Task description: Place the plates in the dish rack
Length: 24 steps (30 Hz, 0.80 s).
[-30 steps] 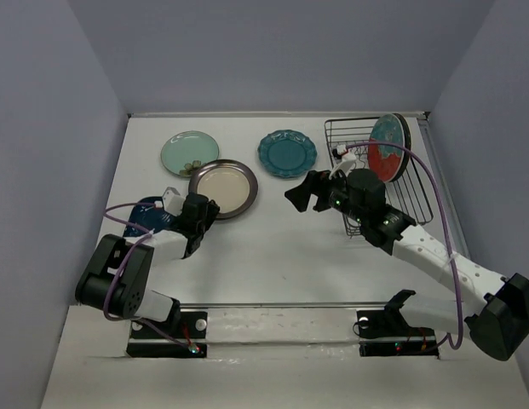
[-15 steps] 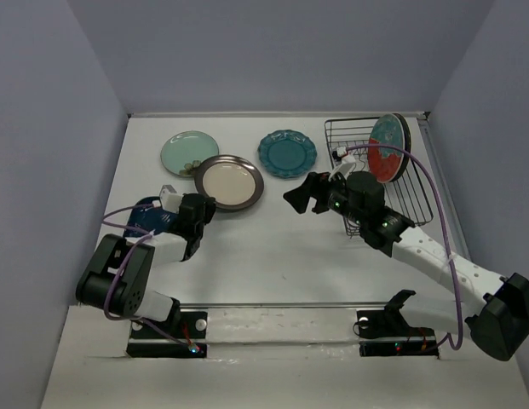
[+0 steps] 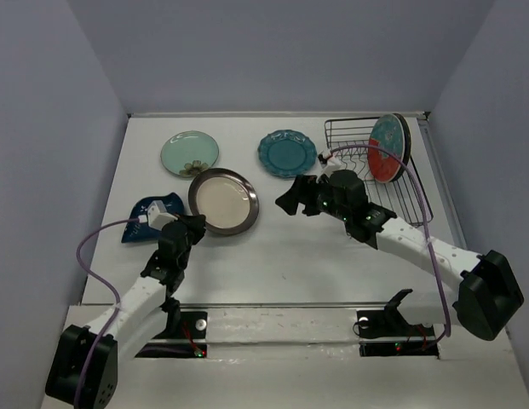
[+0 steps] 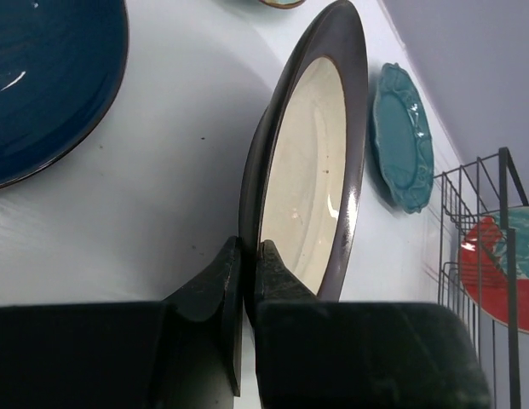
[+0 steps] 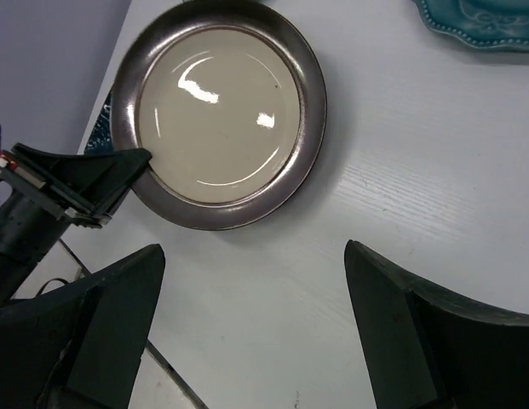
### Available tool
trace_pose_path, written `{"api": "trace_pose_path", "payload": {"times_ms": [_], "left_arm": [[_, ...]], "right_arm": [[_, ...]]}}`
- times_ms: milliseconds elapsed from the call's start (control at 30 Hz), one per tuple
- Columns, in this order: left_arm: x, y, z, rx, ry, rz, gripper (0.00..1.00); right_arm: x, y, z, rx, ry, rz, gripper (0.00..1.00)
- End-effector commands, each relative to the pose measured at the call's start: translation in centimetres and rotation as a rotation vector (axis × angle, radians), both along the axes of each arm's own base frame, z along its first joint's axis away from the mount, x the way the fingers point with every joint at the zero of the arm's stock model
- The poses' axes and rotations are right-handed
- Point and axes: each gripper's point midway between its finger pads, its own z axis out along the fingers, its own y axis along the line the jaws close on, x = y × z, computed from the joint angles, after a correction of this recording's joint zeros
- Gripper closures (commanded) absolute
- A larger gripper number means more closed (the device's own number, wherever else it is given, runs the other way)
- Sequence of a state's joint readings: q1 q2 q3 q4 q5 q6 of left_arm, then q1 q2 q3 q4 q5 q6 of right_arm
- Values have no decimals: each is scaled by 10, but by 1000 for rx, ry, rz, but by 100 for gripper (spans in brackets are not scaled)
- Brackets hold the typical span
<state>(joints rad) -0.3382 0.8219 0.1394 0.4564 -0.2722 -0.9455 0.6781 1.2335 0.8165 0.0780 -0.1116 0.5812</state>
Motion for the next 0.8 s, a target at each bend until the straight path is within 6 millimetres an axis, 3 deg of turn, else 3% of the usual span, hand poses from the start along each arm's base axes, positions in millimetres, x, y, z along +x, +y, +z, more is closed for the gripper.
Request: {"api": "trace_pose_path", "payload": {"times_ms": [0, 33, 200, 300, 467, 600, 700, 733, 767], "left_arm": [[12, -21, 113, -124, -333, -86, 94], [9, -28, 121, -136, -351, -129, 94], [-13, -46, 172, -152, -432, -274, 94], [-29, -49, 183, -170, -453, -317, 94], [-47, -55, 197, -222, -496, -380, 94], [-58, -68, 213, -263, -530, -470, 94], [-64, -74, 225, -282, -569, -520, 94], [-69, -79, 231, -299, -580, -554, 94], [-71, -81, 236, -309, -594, -570, 94]], "right_arm": [[7, 26, 14, 52, -3, 58, 6], [9, 29, 6, 38, 15, 62, 5], [17, 37, 14, 6, -8, 92, 0], [23, 33, 19, -33, -36, 75, 0], [28, 25, 10, -73, -31, 29, 0], [22, 28, 7, -62, -18, 59, 0], [13, 33, 16, -20, -38, 114, 1], [10, 37, 32, 27, -85, 137, 5], [3, 38, 28, 44, -80, 162, 6]]}}
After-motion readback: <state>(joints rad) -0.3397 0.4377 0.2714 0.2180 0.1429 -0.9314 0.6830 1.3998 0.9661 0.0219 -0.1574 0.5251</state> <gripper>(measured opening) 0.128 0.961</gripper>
